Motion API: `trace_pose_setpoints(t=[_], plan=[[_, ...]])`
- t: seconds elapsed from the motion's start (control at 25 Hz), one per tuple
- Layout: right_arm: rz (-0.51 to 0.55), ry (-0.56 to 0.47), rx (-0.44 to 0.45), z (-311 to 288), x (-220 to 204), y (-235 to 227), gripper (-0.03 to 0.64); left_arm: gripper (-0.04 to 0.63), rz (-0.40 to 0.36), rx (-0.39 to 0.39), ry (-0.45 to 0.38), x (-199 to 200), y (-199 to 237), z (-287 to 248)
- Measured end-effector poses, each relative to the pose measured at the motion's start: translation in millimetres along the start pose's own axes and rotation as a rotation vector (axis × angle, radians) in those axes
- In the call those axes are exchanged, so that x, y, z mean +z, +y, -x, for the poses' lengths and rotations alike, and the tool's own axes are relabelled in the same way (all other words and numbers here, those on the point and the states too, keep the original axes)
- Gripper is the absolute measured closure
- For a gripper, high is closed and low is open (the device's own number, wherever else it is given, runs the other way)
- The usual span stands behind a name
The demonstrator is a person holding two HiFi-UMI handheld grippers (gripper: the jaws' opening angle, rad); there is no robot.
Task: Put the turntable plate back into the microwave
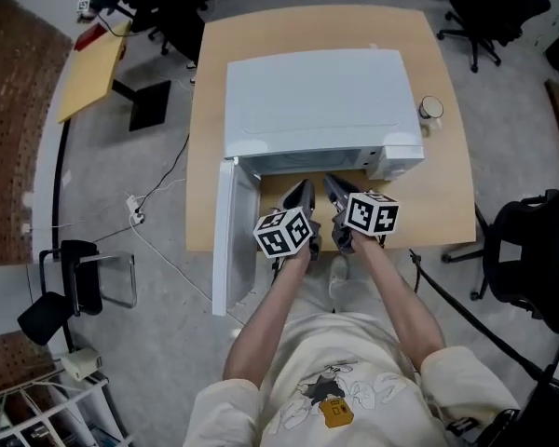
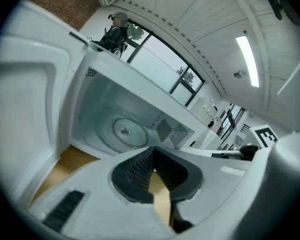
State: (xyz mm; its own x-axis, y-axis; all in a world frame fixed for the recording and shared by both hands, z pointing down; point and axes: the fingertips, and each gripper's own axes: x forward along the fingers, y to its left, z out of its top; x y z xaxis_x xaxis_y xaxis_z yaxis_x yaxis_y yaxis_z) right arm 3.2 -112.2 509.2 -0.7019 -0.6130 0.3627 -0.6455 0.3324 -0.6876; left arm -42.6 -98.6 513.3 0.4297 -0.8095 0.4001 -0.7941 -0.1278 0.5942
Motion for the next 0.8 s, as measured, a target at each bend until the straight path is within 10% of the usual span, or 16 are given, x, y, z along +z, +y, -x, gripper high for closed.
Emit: trace_pose_setpoints(t=[0.36, 0.8], plan=[[0.331, 0.018, -0.098, 54.5, -24.8, 21.9, 0.611, 0.595, -0.309, 0.041, -0.040, -6.6, -50.7, 60.8], [0.367, 0.070, -0.122, 64.6, -32.5, 30.4, 0.611, 0.595, -0.279, 0.090, -0.052, -16.1, -44.8, 75.9]])
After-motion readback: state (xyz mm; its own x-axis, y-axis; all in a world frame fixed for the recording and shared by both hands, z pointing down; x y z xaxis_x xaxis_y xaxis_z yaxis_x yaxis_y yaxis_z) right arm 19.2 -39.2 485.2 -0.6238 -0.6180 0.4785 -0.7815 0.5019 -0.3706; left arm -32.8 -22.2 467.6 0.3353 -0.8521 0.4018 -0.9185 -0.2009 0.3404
